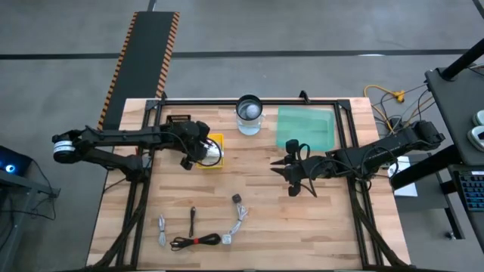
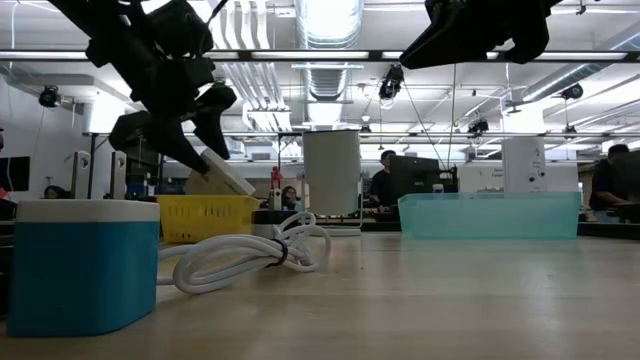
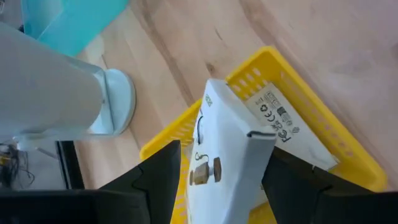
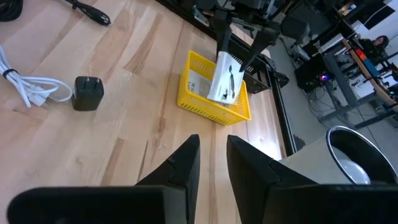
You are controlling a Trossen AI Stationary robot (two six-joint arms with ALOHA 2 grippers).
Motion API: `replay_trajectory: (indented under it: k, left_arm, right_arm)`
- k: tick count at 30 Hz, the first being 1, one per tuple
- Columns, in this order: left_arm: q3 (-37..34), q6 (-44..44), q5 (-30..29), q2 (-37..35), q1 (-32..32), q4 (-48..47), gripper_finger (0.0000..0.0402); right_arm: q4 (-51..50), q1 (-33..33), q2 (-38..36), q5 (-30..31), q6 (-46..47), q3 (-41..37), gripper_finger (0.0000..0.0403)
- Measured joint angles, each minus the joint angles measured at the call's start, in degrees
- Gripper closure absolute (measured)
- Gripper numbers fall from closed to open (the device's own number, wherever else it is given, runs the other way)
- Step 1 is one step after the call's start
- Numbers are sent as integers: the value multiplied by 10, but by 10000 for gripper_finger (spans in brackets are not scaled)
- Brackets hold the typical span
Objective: Pick and place items into bin
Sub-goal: Put the black charger adapter into the black bin
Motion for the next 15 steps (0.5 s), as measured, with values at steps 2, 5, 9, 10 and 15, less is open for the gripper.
replay_trajectory:
  k: [2, 5, 9, 10, 15]
  left_arm:
    - [1, -13, 7, -3, 0, -6, 210]
    - [4, -28, 32, -7, 0, -26, 210]
    - [6, -46, 90, -14, 0, -63, 210]
    - [6, -47, 101, -16, 0, -70, 210]
    - [6, -61, 111, -33, 0, -77, 210]
  right_arm:
    - [0, 0, 0, 0, 0, 0, 335]
    - [0, 0, 0, 0, 0, 0, 335]
    - [0, 0, 0, 0, 0, 0, 335]
    - [0, 0, 0, 0, 0, 0, 335]
    - [-1, 0, 0, 0, -4, 0, 335]
